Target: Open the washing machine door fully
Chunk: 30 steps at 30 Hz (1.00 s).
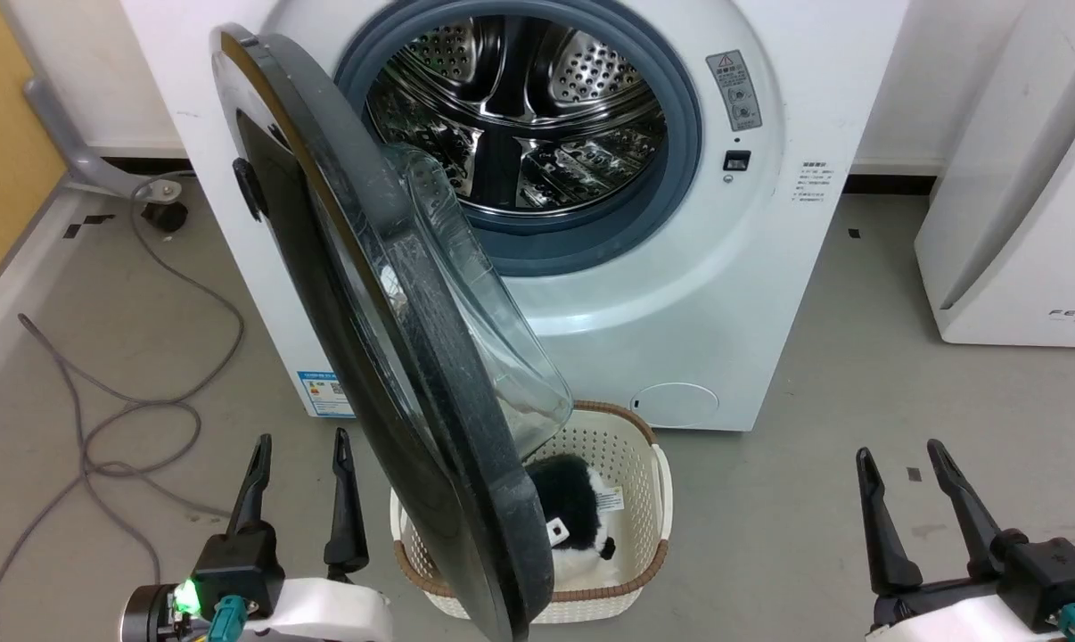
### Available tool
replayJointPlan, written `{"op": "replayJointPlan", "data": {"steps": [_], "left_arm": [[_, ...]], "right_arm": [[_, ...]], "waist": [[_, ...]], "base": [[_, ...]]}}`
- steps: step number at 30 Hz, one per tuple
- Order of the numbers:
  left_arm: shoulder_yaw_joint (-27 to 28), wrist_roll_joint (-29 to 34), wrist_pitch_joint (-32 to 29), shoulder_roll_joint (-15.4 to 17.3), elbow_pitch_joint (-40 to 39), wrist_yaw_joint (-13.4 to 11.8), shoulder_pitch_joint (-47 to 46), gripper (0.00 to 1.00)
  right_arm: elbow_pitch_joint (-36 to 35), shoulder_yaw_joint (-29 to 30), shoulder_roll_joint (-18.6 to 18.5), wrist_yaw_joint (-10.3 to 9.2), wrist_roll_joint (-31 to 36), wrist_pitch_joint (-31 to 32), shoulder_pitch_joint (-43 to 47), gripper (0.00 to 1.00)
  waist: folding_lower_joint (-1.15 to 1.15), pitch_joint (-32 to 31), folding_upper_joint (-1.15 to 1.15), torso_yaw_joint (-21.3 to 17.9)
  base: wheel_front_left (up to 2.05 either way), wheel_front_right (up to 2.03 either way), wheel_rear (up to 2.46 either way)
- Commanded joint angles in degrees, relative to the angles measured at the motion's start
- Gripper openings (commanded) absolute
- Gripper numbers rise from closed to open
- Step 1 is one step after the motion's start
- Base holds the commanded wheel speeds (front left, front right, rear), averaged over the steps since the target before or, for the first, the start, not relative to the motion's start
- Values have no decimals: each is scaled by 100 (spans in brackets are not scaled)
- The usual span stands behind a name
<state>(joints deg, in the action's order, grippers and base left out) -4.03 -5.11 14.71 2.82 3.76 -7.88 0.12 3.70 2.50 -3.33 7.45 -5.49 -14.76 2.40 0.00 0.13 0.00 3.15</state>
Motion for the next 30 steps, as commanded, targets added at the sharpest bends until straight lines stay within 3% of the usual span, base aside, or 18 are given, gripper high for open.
{"op": "replayJointPlan", "data": {"steps": [1,2,10,19,30], "left_arm": [[14,44,29,6,23,14,79,43],[12,40,29,6,39,29,76,0],[117,174,29,6,-248,90,-53,0],[-73,390,29,6,-1448,223,-302,0],[-1331,809,29,46,-2510,680,-439,0]], "right_arm": [[7,16,38,3,21,-24,94,100],[2,15,39,3,35,-24,97,100],[-126,17,44,3,-22,-24,137,100],[-226,10,45,3,-19,-24,171,100],[-245,28,45,3,-23,-24,204,100]], "waist": [[0,1,0,6],[0,1,0,9],[0,-23,0,60],[0,-47,0,141],[0,-69,0,191]], "base": [[0,0,0],[0,0,0],[0,0,0],[0,0,0],[0,0,0]]}}
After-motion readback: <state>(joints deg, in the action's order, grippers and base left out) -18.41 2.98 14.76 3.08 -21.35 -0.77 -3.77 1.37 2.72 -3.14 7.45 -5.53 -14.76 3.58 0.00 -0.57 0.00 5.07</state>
